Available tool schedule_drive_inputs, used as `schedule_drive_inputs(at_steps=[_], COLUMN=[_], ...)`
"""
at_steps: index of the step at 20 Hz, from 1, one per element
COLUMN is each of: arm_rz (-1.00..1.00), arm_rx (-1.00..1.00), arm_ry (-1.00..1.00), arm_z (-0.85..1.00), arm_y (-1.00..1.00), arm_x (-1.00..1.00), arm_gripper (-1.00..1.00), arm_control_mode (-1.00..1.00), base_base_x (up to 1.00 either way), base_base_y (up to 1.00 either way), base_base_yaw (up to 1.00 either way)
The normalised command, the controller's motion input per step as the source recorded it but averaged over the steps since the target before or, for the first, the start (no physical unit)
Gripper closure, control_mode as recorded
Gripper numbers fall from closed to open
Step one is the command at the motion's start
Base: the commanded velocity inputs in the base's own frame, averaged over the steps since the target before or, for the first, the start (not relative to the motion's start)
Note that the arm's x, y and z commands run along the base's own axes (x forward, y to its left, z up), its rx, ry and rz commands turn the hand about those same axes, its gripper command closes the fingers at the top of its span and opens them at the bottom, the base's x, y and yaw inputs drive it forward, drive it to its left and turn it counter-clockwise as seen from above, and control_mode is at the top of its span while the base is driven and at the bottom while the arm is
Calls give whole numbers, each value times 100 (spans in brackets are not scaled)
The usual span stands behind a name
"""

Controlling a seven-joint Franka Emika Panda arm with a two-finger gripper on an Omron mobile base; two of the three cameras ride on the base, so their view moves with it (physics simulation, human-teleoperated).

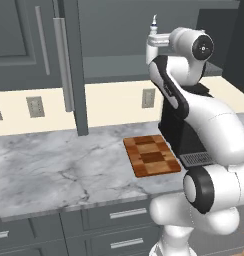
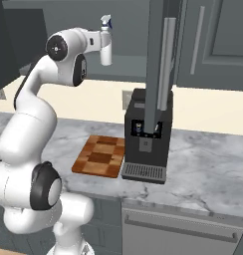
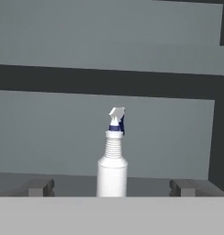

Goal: Grab the spray bottle from the cabinet, then place it next to the cutting board for sanitizing. Then grab the dish brush from the countertop next to the sink and place it next to the cutting board.

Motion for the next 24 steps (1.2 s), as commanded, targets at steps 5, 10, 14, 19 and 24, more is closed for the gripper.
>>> schedule_drive_inputs(at_steps=[5,10,14,19,24], arm_rz=[0,0,0,0,0], arm_rx=[0,0,0,0,0], arm_ry=[0,0,0,0,0], arm_z=[-8,-13,-3,-1,-1], arm_y=[0,0,-1,-1,-6], arm_x=[60,49,49,45,41], arm_gripper=[-100,-100,-100,-100,-100], arm_control_mode=[-100,-100,-100,-100,-100], base_base_x=[0,0,0,0,0], base_base_y=[0,0,0,0,0], base_base_yaw=[0,0,0,0,0])
